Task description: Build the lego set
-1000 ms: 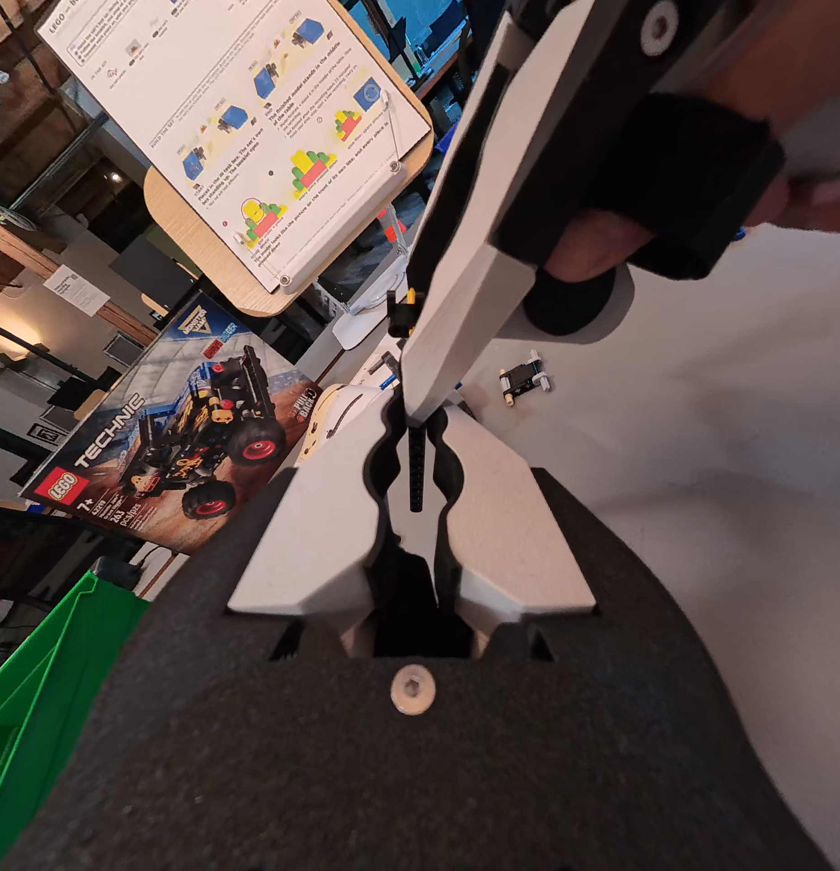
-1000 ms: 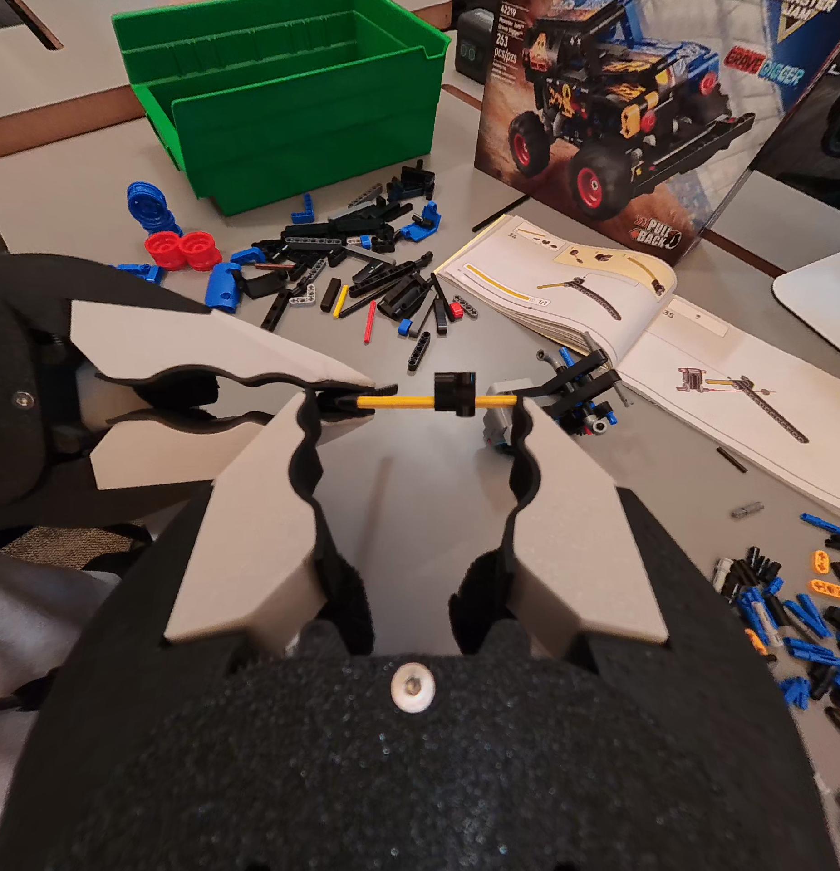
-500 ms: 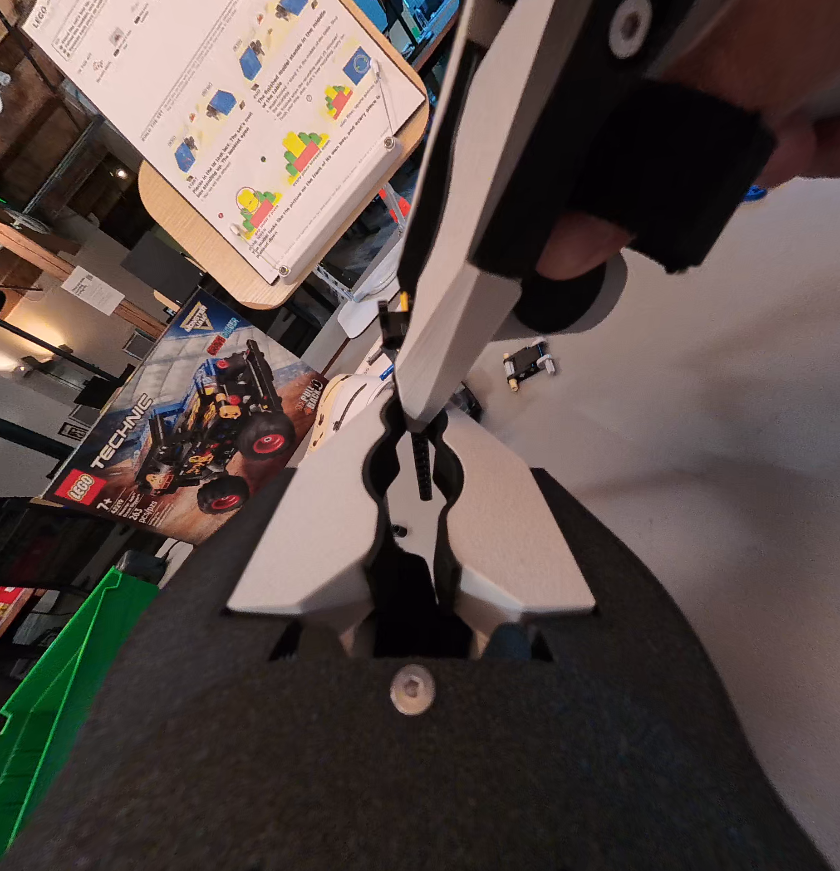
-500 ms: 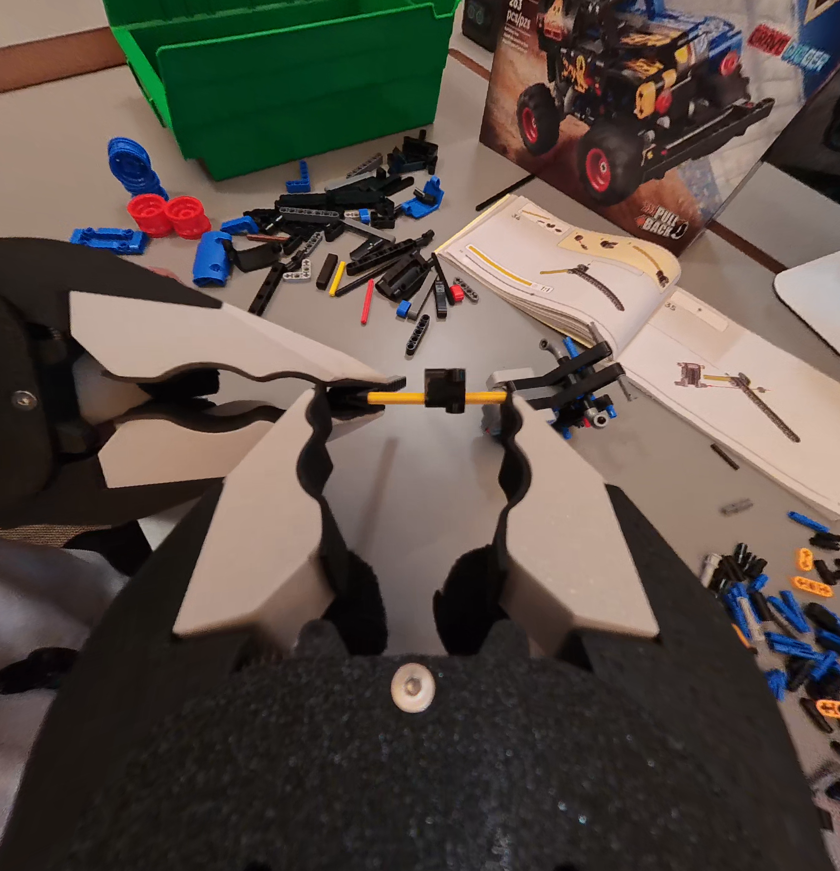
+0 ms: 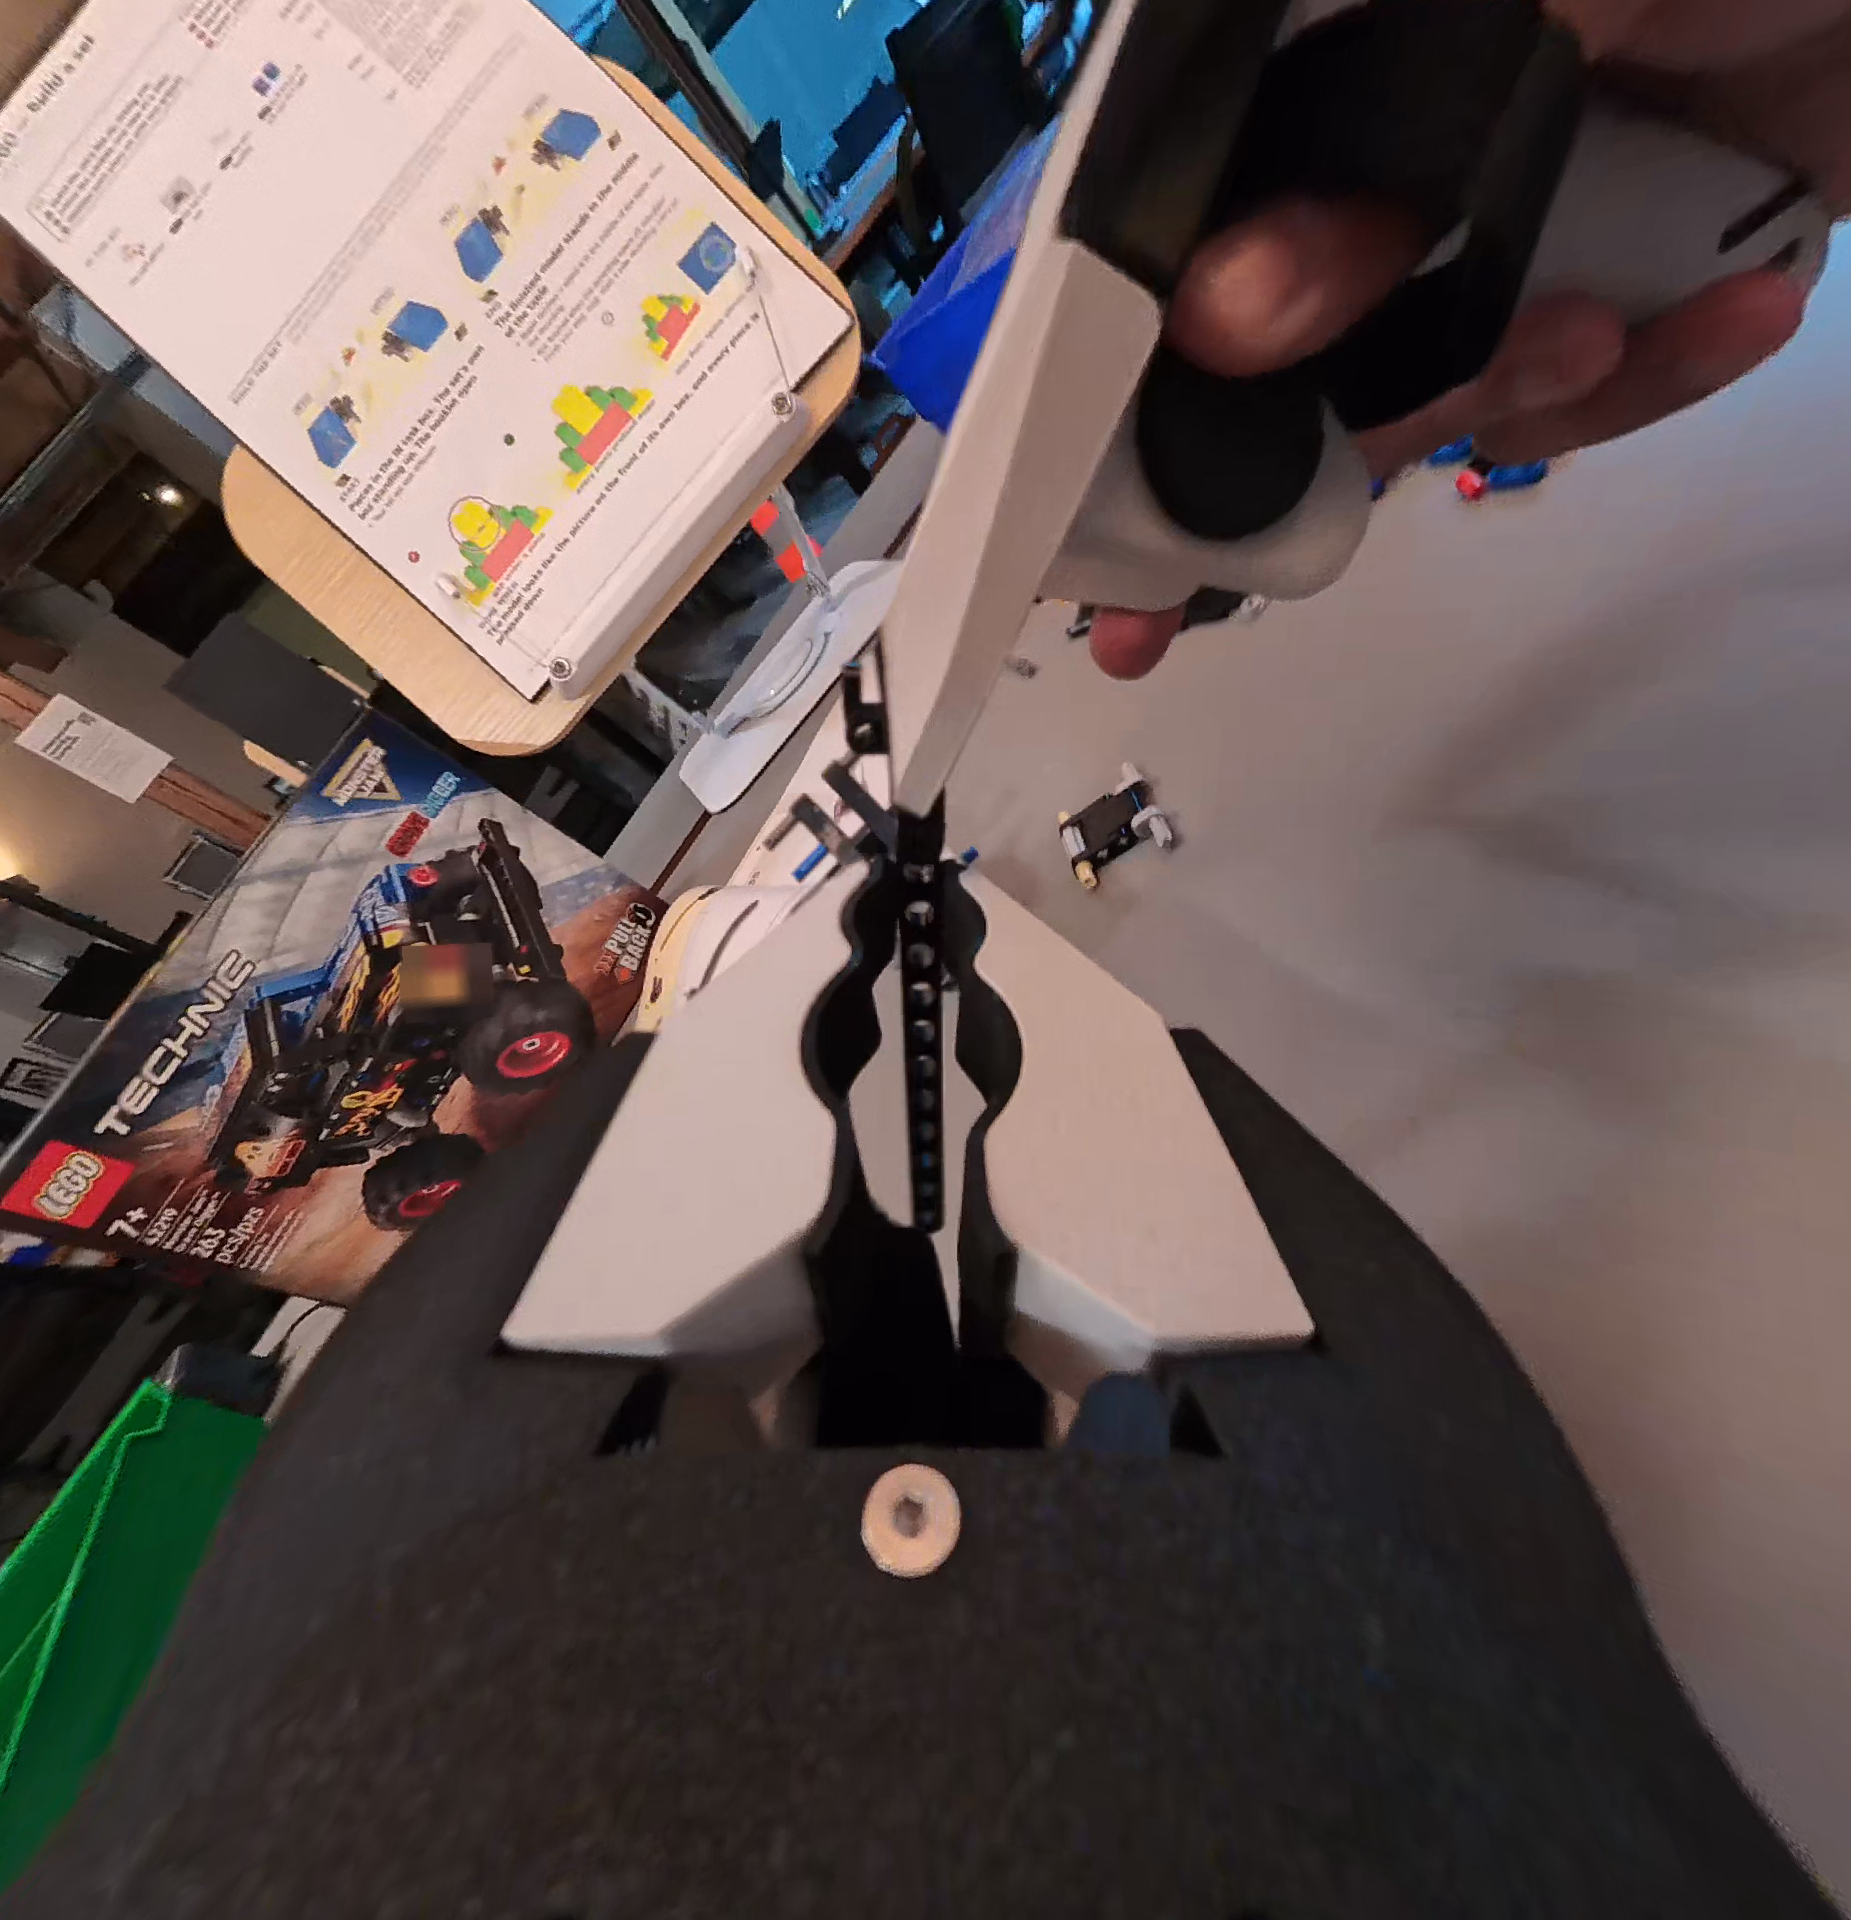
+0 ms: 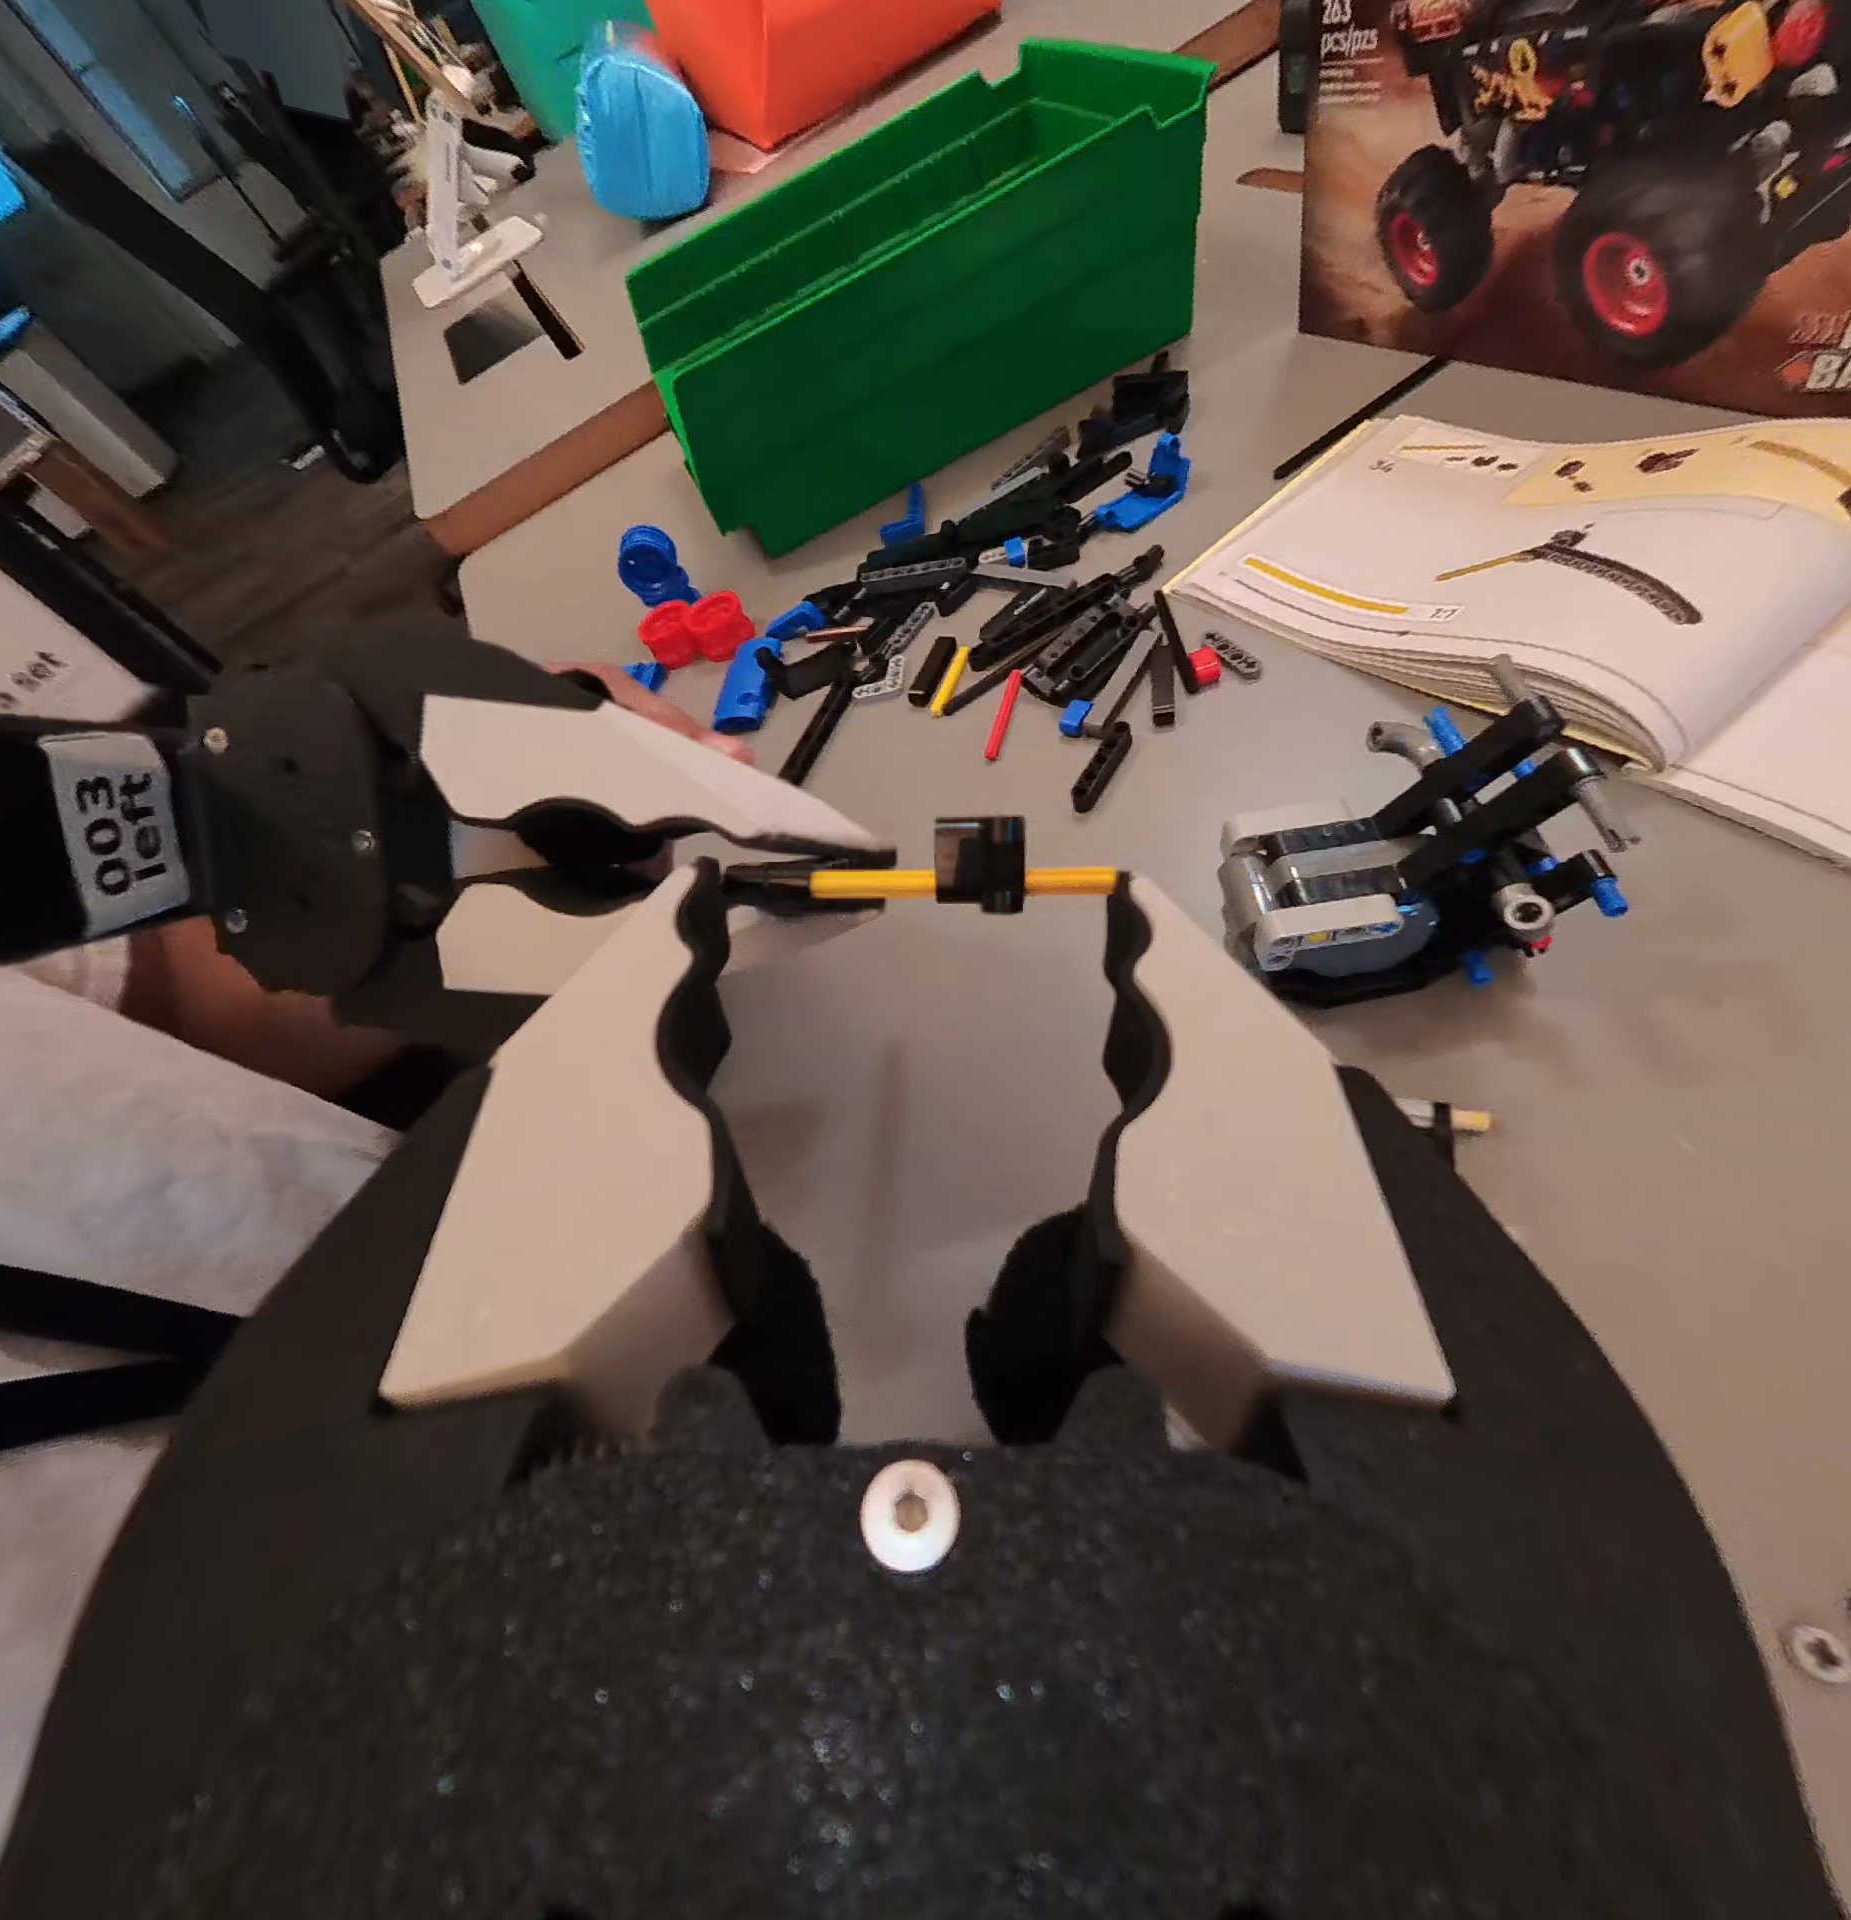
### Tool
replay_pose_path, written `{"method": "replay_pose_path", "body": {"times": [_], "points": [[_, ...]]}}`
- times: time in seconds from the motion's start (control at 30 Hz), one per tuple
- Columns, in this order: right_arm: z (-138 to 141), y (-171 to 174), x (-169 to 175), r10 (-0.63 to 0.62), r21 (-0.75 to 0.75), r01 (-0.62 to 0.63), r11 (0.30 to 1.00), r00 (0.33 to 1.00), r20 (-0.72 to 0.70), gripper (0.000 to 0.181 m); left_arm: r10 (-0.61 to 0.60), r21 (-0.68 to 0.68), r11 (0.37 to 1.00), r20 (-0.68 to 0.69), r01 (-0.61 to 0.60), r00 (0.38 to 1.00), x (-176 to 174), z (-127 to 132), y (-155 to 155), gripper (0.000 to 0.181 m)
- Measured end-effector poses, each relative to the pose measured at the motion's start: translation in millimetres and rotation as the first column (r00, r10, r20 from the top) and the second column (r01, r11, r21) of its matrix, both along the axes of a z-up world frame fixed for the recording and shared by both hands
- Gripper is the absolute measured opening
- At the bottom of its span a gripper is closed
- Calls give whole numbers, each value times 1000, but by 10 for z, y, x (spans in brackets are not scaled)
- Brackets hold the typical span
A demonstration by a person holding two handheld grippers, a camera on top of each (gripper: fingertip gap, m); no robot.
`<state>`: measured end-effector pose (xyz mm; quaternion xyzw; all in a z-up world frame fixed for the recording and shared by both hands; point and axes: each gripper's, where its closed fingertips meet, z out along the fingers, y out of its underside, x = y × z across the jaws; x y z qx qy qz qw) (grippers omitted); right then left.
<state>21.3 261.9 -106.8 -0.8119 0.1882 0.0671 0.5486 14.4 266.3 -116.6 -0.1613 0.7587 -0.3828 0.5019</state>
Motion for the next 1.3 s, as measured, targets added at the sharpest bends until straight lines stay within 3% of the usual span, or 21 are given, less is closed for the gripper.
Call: {"method": "replay_pose_path", "body": {"times": [0.17,0.53,1.17,1.3], "points": [[-83,49,-40,20,-5,-20,1000,1000,10,72,18,72,997,132,-28,991,-11,17,-48,7],[-138,20,-3,-15,41,17,999,999,-40,72,47,88,994,154,-61,987,8,-13,-39,8],[-263,-15,-2,-34,-14,34,999,999,-36,80,27,72,997,41,-30,999,22,-159,-84,6],[-109,-77,11,13,80,-10,997,1000,-27,67,-10,-25,1000,24,11,1000,-6,-57,-71,6]]}}
